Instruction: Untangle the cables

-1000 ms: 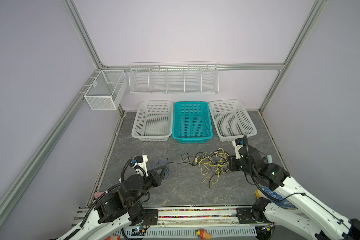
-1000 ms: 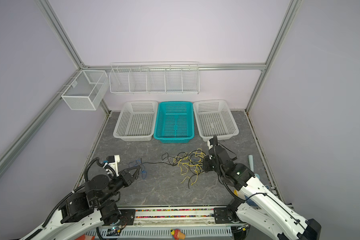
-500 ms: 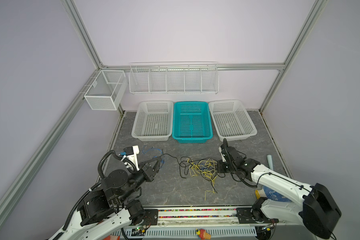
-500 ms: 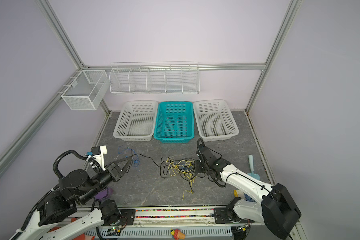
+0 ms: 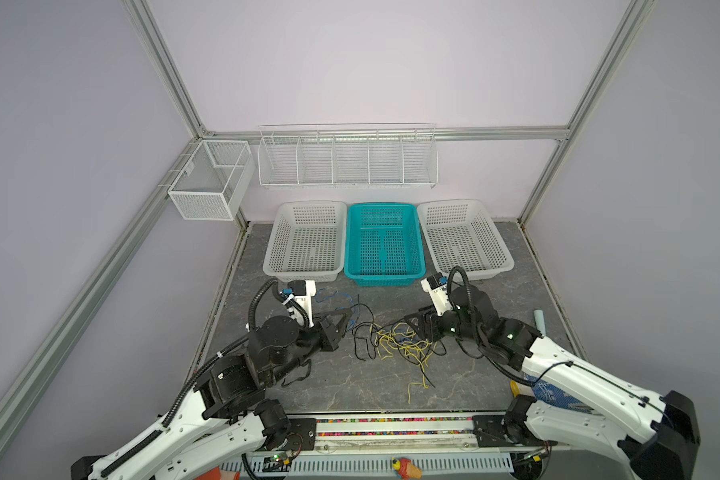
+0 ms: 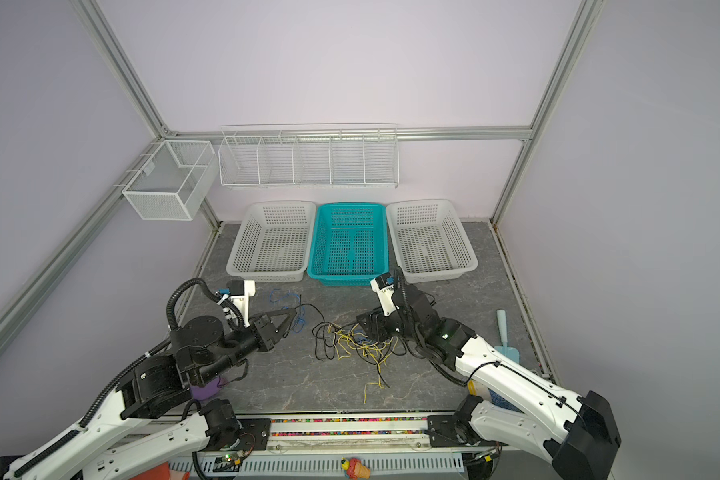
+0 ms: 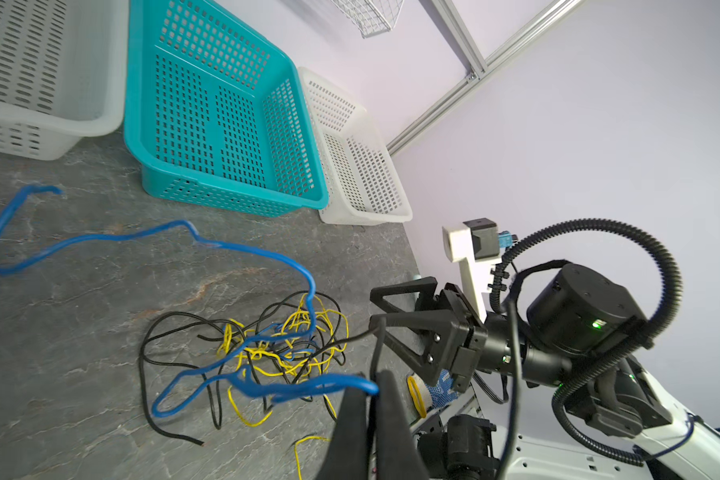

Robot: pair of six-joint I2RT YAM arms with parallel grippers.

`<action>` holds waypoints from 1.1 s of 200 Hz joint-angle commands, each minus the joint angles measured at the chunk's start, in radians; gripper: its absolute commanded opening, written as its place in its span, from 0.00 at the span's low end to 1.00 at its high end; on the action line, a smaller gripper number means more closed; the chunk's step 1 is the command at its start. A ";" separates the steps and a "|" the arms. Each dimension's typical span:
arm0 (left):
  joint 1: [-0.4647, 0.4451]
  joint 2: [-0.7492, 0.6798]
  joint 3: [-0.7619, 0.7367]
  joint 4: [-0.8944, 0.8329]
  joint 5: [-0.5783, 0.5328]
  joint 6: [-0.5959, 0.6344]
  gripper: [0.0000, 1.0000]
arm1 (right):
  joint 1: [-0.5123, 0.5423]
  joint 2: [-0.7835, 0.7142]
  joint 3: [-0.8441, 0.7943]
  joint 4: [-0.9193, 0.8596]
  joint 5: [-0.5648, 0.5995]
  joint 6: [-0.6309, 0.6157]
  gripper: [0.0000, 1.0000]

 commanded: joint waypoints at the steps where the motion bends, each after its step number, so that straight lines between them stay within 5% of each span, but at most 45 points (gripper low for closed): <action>1: 0.005 0.024 -0.026 0.097 0.045 -0.002 0.00 | 0.048 0.024 0.009 0.132 -0.106 -0.023 0.63; 46: 0.005 0.022 -0.072 0.148 0.060 -0.031 0.00 | 0.092 0.117 0.011 0.248 -0.124 -0.007 0.62; 83: 0.005 0.010 -0.112 0.180 0.061 -0.045 0.00 | 0.122 0.194 0.016 0.315 -0.094 0.002 0.52; 135: 0.005 0.006 -0.138 0.157 0.044 -0.045 0.00 | 0.143 0.180 0.029 0.297 -0.004 -0.004 0.07; 152: 0.005 -0.006 -0.159 0.129 0.027 -0.045 0.00 | 0.142 0.118 0.033 0.252 0.049 -0.019 0.06; 220: 0.005 -0.025 -0.347 0.216 0.023 -0.102 0.34 | 0.142 -0.009 0.213 0.034 0.081 -0.062 0.06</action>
